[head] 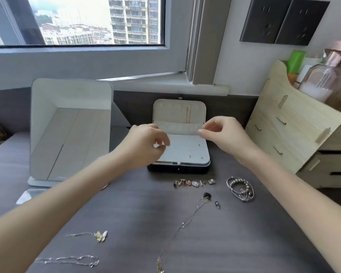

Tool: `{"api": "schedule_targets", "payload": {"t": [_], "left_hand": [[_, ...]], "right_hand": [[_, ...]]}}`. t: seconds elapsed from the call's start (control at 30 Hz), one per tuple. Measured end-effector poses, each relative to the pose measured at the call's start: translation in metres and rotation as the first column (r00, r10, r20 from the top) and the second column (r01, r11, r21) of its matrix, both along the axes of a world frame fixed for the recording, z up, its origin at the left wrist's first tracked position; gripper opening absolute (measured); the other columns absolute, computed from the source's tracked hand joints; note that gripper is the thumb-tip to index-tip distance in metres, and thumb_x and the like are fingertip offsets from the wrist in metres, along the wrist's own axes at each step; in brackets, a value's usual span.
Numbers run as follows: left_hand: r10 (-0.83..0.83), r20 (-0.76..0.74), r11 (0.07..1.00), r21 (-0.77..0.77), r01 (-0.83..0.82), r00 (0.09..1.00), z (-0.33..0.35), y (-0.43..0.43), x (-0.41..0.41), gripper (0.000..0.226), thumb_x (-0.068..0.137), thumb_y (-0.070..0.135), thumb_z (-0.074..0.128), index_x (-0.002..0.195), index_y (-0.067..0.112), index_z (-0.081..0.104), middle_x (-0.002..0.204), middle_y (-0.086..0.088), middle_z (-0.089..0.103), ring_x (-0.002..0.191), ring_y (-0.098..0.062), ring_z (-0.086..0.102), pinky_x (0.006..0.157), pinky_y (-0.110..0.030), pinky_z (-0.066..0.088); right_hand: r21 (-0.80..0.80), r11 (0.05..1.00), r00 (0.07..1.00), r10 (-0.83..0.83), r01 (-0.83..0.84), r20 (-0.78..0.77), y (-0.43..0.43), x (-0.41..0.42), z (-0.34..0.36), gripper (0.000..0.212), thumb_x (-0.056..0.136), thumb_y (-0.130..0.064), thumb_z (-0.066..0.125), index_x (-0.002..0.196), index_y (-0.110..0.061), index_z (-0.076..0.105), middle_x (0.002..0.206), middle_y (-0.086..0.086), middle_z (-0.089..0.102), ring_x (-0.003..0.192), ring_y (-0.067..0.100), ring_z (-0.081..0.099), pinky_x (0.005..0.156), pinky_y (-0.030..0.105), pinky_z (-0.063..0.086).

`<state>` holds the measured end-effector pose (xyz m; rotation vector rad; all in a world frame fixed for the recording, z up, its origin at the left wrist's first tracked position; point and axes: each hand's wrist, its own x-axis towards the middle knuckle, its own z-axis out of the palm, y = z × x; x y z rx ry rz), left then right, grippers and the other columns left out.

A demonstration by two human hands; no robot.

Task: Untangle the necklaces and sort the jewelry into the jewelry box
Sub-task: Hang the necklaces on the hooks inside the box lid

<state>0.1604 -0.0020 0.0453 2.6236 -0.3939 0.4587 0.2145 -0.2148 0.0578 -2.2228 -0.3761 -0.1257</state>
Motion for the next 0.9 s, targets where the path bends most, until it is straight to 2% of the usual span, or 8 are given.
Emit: {"api": "schedule_targets", "payload": {"t": [0.1, 0.17, 0.27, 0.4, 0.57, 0.7, 0.77, 0.9], "left_hand": [[-0.026, -0.131, 0.999, 0.035, 0.031, 0.991, -0.002, 0.001, -0.047, 0.008, 0.081, 0.018, 0.064, 0.077, 0.019, 0.072, 0.079, 0.007, 0.059, 0.077, -0.006, 0.052, 0.069, -0.019, 0.037], [-0.027, -0.225, 0.997, 0.063, 0.043, 0.974, -0.006, 0.002, -0.072, 0.01, 0.079, 0.022, 0.066, 0.074, 0.015, 0.07, 0.077, 0.006, 0.061, 0.079, -0.005, 0.052, 0.065, -0.017, 0.039], [-0.021, -0.385, 0.993, 0.098, 0.064, 0.923, -0.016, 0.0, -0.103, 0.017, 0.079, 0.028, 0.067, 0.073, 0.012, 0.068, 0.075, 0.002, 0.064, 0.073, -0.01, 0.056, 0.068, -0.024, 0.045], [-0.064, -0.469, 0.987, 0.103, 0.127, 0.881, -0.03, -0.01, -0.132, 0.011, 0.077, 0.026, 0.067, 0.073, 0.016, 0.069, 0.069, 0.009, 0.059, 0.064, -0.001, 0.052, 0.061, -0.011, 0.037], [-0.062, -0.472, 0.996, 0.023, 0.082, 0.879, -0.033, -0.01, -0.144, 0.002, 0.077, 0.021, 0.069, 0.076, 0.021, 0.07, 0.073, 0.01, 0.062, 0.07, -0.003, 0.054, 0.069, -0.018, 0.043], [-0.104, -0.441, 0.994, -0.022, 0.105, 0.892, -0.032, -0.01, -0.152, 0.006, 0.078, 0.016, 0.069, 0.079, 0.022, 0.071, 0.073, 0.013, 0.058, 0.076, 0.002, 0.05, 0.07, -0.014, 0.039], [-0.134, -0.428, 0.991, -0.039, 0.129, 0.894, -0.032, -0.01, -0.154, 0.008, 0.078, 0.015, 0.07, 0.083, 0.021, 0.071, 0.074, 0.014, 0.055, 0.078, 0.006, 0.049, 0.067, -0.009, 0.036], [-0.174, -0.413, 0.985, -0.072, 0.159, 0.894, -0.033, -0.015, -0.155, 0.013, 0.077, 0.016, 0.072, 0.09, 0.016, 0.07, 0.076, 0.017, 0.051, 0.075, 0.011, 0.047, 0.066, -0.006, 0.032]], "right_hand": [[-0.123, 0.975, 0.981, 0.177, -0.185, -0.077, -0.006, -0.055, -0.004, 0.007, 0.08, -0.024, 0.07, 0.079, -0.018, 0.07, 0.074, -0.007, 0.068, 0.065, 0.001, 0.058, 0.061, 0.014, 0.045], [-0.185, 0.938, 0.953, 0.273, -0.294, -0.131, -0.008, -0.088, -0.012, 0.006, 0.08, -0.025, 0.07, 0.075, -0.021, 0.07, 0.069, -0.007, 0.067, 0.059, -0.001, 0.053, 0.058, 0.015, 0.043], [-0.27, 0.865, 0.906, 0.402, -0.423, -0.13, -0.007, -0.127, -0.03, 0.007, 0.078, -0.028, 0.071, 0.073, -0.025, 0.07, 0.075, -0.007, 0.066, 0.069, 0.005, 0.054, 0.067, 0.022, 0.045], [-0.346, 0.775, 0.831, 0.556, -0.529, -0.025, 0.004, -0.165, -0.054, 0.01, 0.079, -0.034, 0.07, 0.082, -0.025, 0.07, 0.079, -0.01, 0.062, 0.076, 0.008, 0.046, 0.074, 0.011, 0.033], [-0.45, 0.766, 0.817, 0.563, -0.459, 0.126, 0.02, -0.183, -0.079, 0.024, 0.072, -0.051, 0.054, 0.075, -0.028, 0.064, 0.067, -0.014, 0.056, 0.064, 0.007, 0.037, 0.063, 0.023, 0.036], [-0.542, 0.759, 0.804, 0.547, -0.36, 0.232, 0.027, -0.184, -0.082, 0.024, 0.074, -0.047, 0.045, 0.066, -0.029, 0.06, 0.063, -0.014, 0.055, 0.061, 0.012, 0.049, 0.06, 0.021, 0.034], [-0.513, 0.773, 0.826, 0.529, -0.373, 0.196, 0.028, -0.184, -0.081, 0.027, 0.076, -0.045, 0.045, 0.067, -0.025, 0.06, 0.065, -0.011, 0.057, 0.062, 0.014, 0.05, 0.062, 0.021, 0.029], [-0.244, 0.878, 0.903, 0.43, -0.412, 0.021, 0.024, -0.184, -0.067, 0.015, 0.089, -0.032, 0.057, 0.077, -0.022, 0.06, 0.073, -0.015, 0.053, 0.072, 0.004, 0.043, 0.07, 0.014, 0.033]]}}
